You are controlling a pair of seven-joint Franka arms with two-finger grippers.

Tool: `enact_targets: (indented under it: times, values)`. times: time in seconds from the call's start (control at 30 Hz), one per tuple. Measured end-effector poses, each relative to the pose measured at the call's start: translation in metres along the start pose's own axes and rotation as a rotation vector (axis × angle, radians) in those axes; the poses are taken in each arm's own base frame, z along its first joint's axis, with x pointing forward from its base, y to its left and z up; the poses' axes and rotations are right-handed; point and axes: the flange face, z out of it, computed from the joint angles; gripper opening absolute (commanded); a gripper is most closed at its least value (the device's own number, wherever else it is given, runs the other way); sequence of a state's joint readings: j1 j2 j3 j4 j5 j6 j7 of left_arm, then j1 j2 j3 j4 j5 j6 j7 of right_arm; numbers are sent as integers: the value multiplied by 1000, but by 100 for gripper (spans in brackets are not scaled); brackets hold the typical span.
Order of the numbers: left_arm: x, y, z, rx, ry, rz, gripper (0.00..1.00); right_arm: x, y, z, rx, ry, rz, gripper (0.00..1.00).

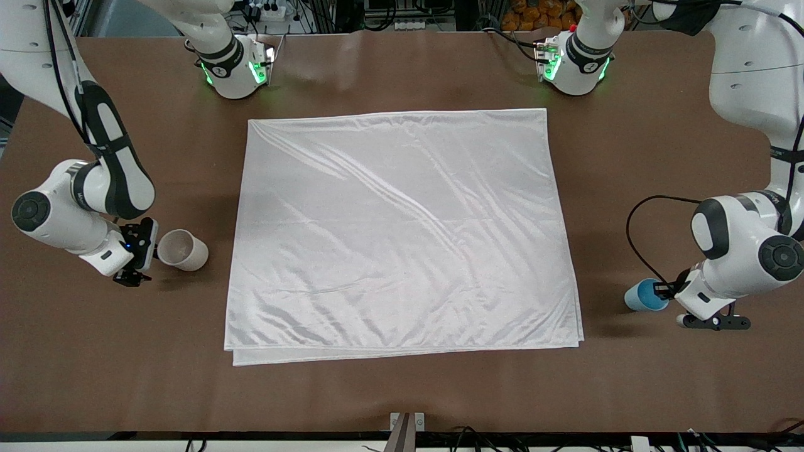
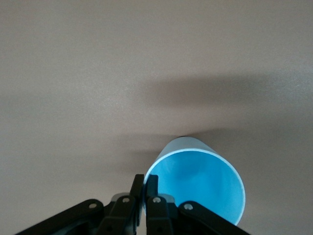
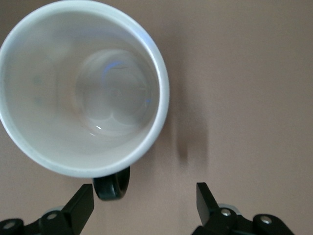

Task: Place blue cup into white mug on cloth

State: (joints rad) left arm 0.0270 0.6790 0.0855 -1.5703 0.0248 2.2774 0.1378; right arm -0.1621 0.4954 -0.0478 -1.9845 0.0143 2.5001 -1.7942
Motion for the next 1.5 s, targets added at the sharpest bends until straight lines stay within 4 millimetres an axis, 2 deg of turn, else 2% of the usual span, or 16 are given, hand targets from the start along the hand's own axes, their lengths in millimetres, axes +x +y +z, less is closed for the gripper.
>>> enact_targets:
  times: [0.3,0.4,0.63,0.77,0.9,1.0,1.2,1.5]
  values:
    - [3,0,-6,1,14,0,0,6,-10,14,17,6,-22,93]
    - [6,1,-16,-7,30,-5,0,6,-14,18,23,7,-27,84]
    - [6,9,-39,-30,23,-6,0,11,-14,19,23,11,-36,34]
    - [3,11,-58,-38,8,-3,0,14,-14,20,23,13,-40,13]
    - [-1,11,-76,-49,-4,-7,0,14,-15,20,24,14,-41,0]
    - [-2,11,-85,-59,-7,-12,0,14,-15,20,24,14,-42,0]
    - [-3,14,-88,-80,-7,-30,0,14,-14,20,20,13,-43,0]
    - [-1,32,-89,-99,-6,-54,0,24,-11,7,-3,17,-62,0]
